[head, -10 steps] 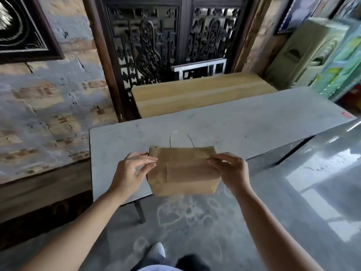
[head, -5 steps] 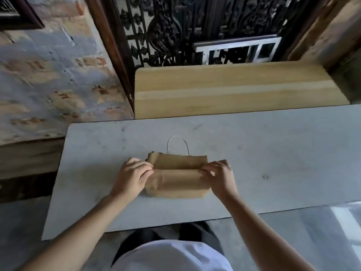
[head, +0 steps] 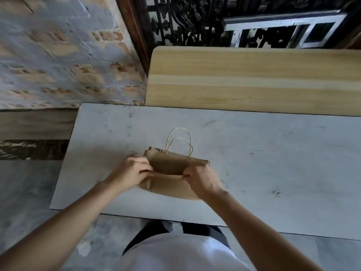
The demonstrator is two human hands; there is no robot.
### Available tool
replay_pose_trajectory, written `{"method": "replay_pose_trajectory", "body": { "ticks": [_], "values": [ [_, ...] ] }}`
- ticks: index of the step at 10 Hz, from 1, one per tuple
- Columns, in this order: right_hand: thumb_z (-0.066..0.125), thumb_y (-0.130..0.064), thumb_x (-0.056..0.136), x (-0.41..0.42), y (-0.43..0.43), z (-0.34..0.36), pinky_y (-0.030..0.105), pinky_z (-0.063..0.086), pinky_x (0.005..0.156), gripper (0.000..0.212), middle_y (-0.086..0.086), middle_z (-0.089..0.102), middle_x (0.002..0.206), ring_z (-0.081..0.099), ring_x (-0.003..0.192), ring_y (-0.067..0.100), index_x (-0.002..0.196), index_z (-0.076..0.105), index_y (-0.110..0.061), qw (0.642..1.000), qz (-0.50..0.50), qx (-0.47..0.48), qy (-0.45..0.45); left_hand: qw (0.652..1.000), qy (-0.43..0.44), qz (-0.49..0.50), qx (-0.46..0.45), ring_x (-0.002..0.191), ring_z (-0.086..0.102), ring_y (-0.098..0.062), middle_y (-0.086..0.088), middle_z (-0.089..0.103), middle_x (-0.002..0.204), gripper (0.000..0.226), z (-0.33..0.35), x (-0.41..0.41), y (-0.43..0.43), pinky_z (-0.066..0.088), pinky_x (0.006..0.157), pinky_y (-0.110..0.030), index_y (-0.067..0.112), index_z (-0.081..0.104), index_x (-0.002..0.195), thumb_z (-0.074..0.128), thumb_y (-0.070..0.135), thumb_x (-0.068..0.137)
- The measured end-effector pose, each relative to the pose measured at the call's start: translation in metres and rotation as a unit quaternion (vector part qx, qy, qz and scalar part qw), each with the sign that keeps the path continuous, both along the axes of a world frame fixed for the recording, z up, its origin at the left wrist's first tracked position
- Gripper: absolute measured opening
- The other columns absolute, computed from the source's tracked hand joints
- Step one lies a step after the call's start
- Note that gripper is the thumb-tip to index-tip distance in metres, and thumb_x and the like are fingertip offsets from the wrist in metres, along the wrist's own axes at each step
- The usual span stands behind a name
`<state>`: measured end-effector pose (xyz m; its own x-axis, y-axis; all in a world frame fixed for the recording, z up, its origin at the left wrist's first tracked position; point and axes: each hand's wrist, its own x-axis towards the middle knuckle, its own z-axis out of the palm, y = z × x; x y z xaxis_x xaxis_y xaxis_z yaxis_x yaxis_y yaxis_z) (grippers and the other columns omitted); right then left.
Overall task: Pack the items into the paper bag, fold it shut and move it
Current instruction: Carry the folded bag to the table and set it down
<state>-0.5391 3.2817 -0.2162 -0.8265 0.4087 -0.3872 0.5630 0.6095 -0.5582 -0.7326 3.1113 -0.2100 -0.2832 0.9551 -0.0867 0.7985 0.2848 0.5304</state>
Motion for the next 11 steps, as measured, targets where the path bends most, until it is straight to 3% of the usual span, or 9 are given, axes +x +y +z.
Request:
{"method": "replay_pose_trajectory", "body": {
  "ticks": [1, 3, 4, 5, 7, 8, 10, 11],
  "values": [
    [0.057, -0.019, 0.075, 0.026, 0.010, -0.003, 0.037, 0.050, 0.057, 0.016, 0.001, 0.059, 0.072, 0.056, 0.070, 0.029, 0.061, 0.053, -0.014, 0.999, -0.037, -0.005, 0.001, 0.998, -0.033, 0.050, -0.008, 0.067, 0.065, -0.016, 0.003, 0.069, 0.074, 0.007, -0.001, -0.010, -0.010, 0.049, 0.067, -0.028, 0.016, 0.080, 0.073, 0.087, 0.013, 0.071],
    [0.068, -0.015, 0.081, 0.050, 0.011, -0.006, 0.033, 0.049, 0.074, 0.007, -0.005, 0.068, 0.087, 0.055, 0.088, 0.018, 0.079, 0.075, -0.017, 0.994, -0.097, 0.016, 0.045, 0.988, -0.103, 0.112, -0.018, 0.066, 0.061, -0.005, 0.007, 0.066, 0.076, 0.016, -0.006, -0.012, -0.017, 0.044, 0.063, -0.016, 0.018, 0.081, 0.077, 0.088, 0.006, 0.068],
    [0.064, -0.013, 0.082, 0.049, 0.003, 0.000, 0.032, 0.047, 0.071, 0.012, -0.004, 0.066, 0.089, 0.054, 0.092, 0.021, 0.083, 0.074, -0.018, 0.992, -0.114, 0.042, 0.042, 0.985, -0.111, 0.128, -0.026, 0.067, 0.057, -0.007, 0.002, 0.062, 0.079, 0.019, -0.007, -0.014, -0.021, 0.043, 0.066, -0.021, 0.020, 0.082, 0.082, 0.087, 0.007, 0.069],
    [0.058, -0.011, 0.074, 0.045, -0.012, 0.009, 0.030, 0.036, 0.070, 0.018, -0.001, 0.067, 0.094, 0.050, 0.094, 0.025, 0.082, 0.072, -0.019, 0.986, -0.119, 0.119, 0.015, 0.988, -0.080, 0.128, -0.020, 0.074, 0.058, -0.013, 0.002, 0.058, 0.082, 0.020, -0.004, -0.012, -0.024, 0.044, 0.072, -0.025, 0.022, 0.081, 0.085, 0.087, 0.011, 0.069],
    [0.051, -0.017, 0.093, 0.037, -0.048, 0.022, 0.036, 0.040, 0.085, 0.023, 0.002, 0.066, 0.107, 0.052, 0.101, 0.027, 0.098, 0.073, -0.021, 0.950, -0.075, 0.301, -0.029, 0.996, 0.012, 0.090, -0.004, 0.082, 0.059, -0.017, 0.010, 0.055, 0.088, 0.010, 0.003, 0.000, -0.035, 0.048, 0.073, -0.030, 0.024, 0.077, 0.090, 0.077, 0.023, 0.081],
    [0.050, -0.016, 0.094, 0.038, -0.060, 0.030, 0.037, 0.042, 0.085, 0.023, 0.003, 0.065, 0.109, 0.053, 0.103, 0.028, 0.100, 0.071, -0.020, 0.939, -0.074, 0.331, -0.051, 0.995, 0.054, 0.089, -0.007, 0.086, 0.060, -0.020, 0.005, 0.059, 0.093, 0.010, 0.010, 0.005, -0.045, 0.045, 0.069, -0.029, 0.025, 0.075, 0.096, 0.069, 0.027, 0.087],
    [0.048, -0.013, 0.083, 0.042, -0.079, 0.060, 0.040, 0.040, 0.091, 0.040, 0.006, 0.058, 0.125, 0.047, 0.115, 0.031, 0.120, 0.059, -0.023, 0.952, -0.056, 0.268, -0.136, 0.983, 0.106, 0.050, -0.140, 0.102, 0.059, -0.025, 0.001, 0.060, 0.106, 0.020, 0.050, 0.018, -0.047, 0.045, 0.076, -0.031, 0.028, 0.068, 0.109, 0.057, 0.034, 0.092],
    [0.058, -0.019, 0.081, 0.033, -0.072, 0.085, 0.038, 0.047, 0.092, 0.049, 0.008, 0.057, 0.129, 0.053, 0.118, 0.030, 0.129, 0.054, -0.023, 0.968, -0.050, 0.178, -0.171, 0.959, 0.082, -0.005, -0.272, 0.102, 0.062, -0.023, -0.002, 0.059, 0.126, 0.047, 0.080, 0.025, -0.031, 0.051, 0.083, -0.033, 0.030, 0.054, 0.132, 0.059, 0.046, 0.089]
  ]
}}
